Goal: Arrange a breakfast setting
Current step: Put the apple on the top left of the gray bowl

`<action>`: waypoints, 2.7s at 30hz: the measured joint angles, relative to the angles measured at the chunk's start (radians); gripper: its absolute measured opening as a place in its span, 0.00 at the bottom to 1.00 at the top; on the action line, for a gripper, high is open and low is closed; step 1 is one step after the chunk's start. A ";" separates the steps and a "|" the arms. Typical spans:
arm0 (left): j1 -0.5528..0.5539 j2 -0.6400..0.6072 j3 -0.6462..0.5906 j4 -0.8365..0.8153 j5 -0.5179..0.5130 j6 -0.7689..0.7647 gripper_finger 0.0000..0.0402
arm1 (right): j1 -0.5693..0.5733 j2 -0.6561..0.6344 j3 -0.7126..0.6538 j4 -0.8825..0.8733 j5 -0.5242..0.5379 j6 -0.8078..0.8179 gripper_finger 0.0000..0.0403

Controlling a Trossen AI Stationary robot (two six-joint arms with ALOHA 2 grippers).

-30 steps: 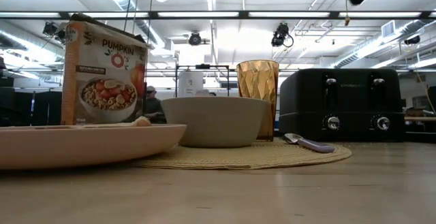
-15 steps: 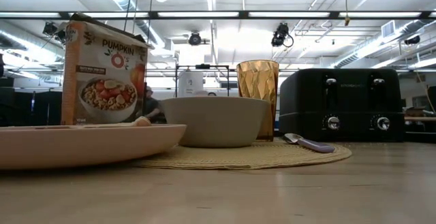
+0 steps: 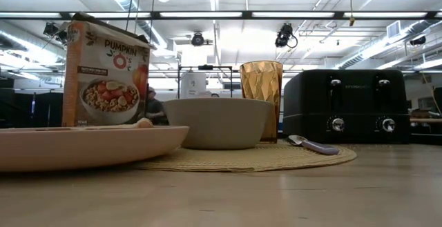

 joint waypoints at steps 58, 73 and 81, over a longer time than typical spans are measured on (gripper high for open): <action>-0.132 0.000 -0.001 0.052 -0.168 -0.011 0.44 | -0.063 -0.151 0.162 -0.229 0.036 -0.178 0.04; -0.132 -0.104 -0.001 0.054 -0.226 0.061 0.44 | -0.542 0.056 0.454 0.032 0.147 -0.742 0.04; -0.132 -0.120 -0.001 0.030 -0.293 0.074 0.44 | -0.717 0.273 0.645 0.261 0.178 -0.915 0.04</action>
